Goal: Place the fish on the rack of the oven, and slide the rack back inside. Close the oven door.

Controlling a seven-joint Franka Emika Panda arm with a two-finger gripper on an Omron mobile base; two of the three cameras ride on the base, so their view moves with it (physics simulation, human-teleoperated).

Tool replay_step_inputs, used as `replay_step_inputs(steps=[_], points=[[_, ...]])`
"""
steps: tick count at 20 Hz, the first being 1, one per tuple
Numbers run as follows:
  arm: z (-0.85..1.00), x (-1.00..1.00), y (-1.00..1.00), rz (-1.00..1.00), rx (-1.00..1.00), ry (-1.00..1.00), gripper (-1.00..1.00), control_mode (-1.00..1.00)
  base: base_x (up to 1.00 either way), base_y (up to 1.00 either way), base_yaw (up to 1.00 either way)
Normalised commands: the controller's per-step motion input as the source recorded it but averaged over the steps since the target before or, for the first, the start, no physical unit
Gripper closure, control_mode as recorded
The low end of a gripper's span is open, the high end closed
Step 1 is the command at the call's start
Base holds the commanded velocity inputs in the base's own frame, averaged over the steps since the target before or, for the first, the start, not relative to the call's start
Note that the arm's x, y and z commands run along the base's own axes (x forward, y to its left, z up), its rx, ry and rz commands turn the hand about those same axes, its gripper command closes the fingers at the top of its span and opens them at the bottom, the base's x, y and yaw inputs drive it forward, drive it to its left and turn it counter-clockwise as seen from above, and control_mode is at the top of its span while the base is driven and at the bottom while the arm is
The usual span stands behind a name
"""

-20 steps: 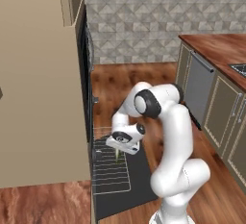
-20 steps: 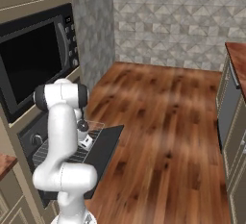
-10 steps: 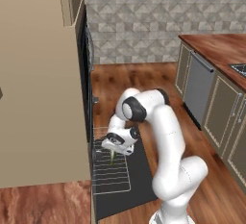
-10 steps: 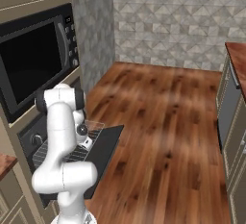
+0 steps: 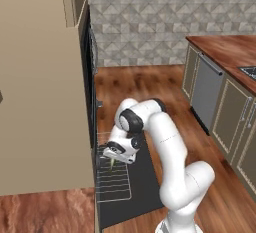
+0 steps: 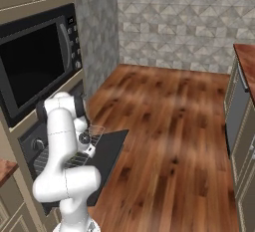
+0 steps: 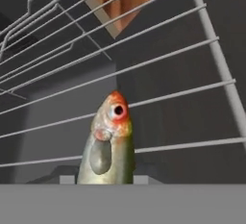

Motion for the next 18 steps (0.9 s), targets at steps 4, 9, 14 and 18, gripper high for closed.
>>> replay_step_inputs(steps=[4,9,14,18], points=[[-0.23,0.31,0.00,-0.01,0.00,0.00,1.00,-1.00,0.00,0.00,0.00],[0.03,-0.10,-0.28,-0.01,0.00,-0.07,-1.00,-1.00,0.00,0.00,0.00],[0.47,-0.36,-0.36,0.00,0.00,-0.16,-1.00,-1.00,0.00,0.00,0.00],[0.60,-0.35,-0.02,0.00,0.00,-0.17,-1.00,-1.00,0.00,0.00,0.00]])
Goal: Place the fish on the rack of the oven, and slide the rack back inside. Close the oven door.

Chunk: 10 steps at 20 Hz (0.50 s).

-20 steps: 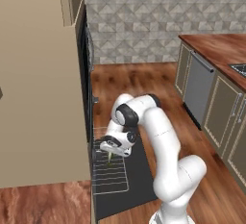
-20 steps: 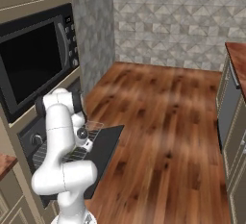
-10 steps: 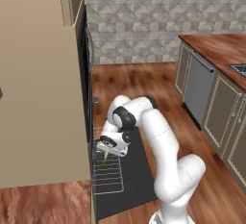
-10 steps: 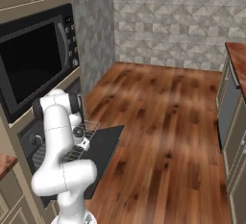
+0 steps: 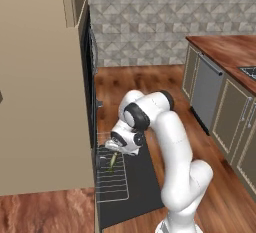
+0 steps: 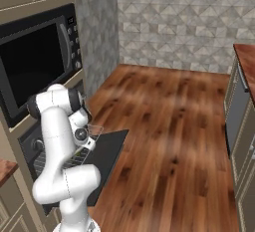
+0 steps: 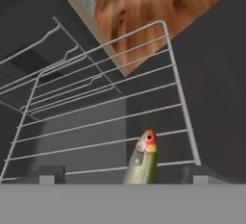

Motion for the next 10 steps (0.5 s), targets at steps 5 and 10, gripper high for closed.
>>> replay_step_inputs(steps=[5,10], points=[[0.16,-0.50,-0.32,0.00,0.00,-0.03,-1.00,-1.00,0.00,0.00,0.00],[0.33,-0.34,-0.59,0.00,0.00,0.05,-1.00,-1.00,0.00,0.00,0.00]])
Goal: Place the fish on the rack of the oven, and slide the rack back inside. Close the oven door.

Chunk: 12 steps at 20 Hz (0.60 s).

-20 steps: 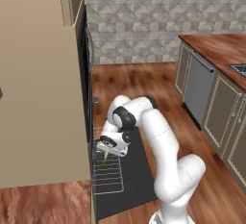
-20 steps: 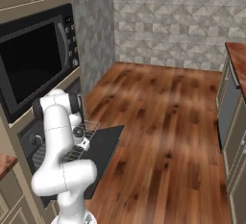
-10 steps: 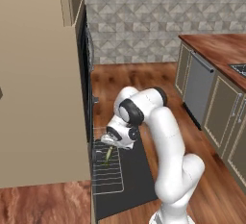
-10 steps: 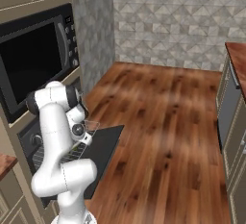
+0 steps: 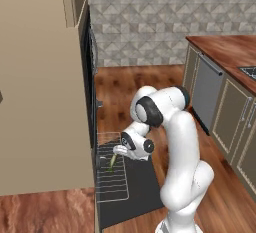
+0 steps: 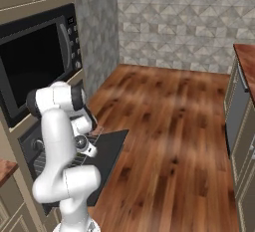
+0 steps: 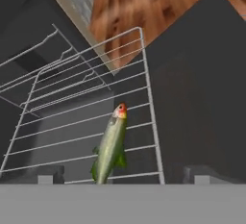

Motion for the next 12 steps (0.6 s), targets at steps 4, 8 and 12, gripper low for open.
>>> replay_step_inputs(steps=[4,8,12], points=[[0.70,-0.22,-0.53,0.00,0.00,0.00,-1.00,-1.00,0.00,0.00,0.00],[0.62,-0.24,-0.50,0.00,-0.01,0.01,-1.00,-1.00,0.00,0.00,0.00],[0.34,-0.19,-0.45,-0.02,-0.15,0.18,-1.00,-1.00,0.00,0.00,0.00]])
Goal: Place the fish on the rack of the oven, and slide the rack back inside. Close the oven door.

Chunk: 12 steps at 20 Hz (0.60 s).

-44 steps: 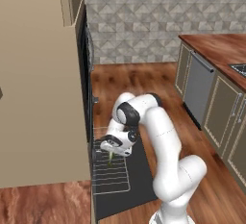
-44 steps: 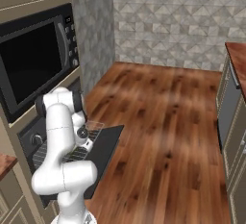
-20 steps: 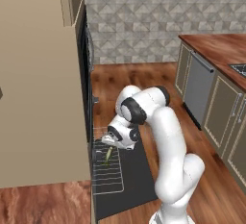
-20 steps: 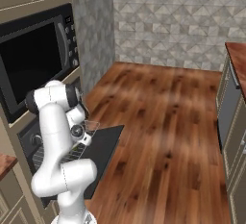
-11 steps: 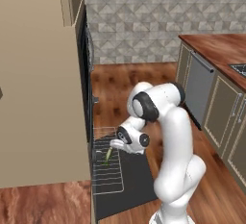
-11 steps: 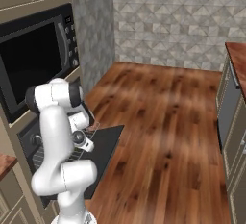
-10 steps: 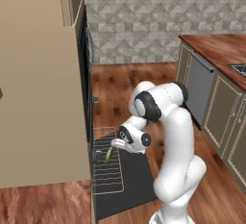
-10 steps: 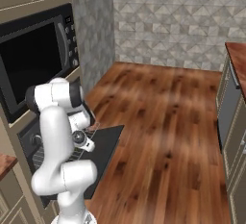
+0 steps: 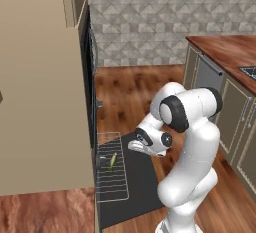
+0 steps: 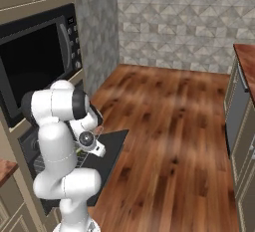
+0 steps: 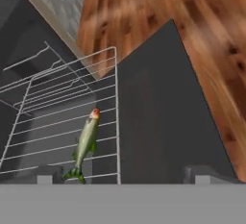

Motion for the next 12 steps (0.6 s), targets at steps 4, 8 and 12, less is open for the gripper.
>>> replay_step_inputs(steps=[4,8,12], points=[[0.29,-0.02,-0.34,-0.01,-0.27,0.29,-1.00,-1.00,0.00,0.00,0.00],[0.22,-0.04,-0.41,0.00,-0.23,0.24,-1.00,-1.00,0.00,0.00,0.00],[0.00,-0.09,-0.43,0.00,-0.11,0.10,-1.00,-1.00,0.00,0.00,0.00]])
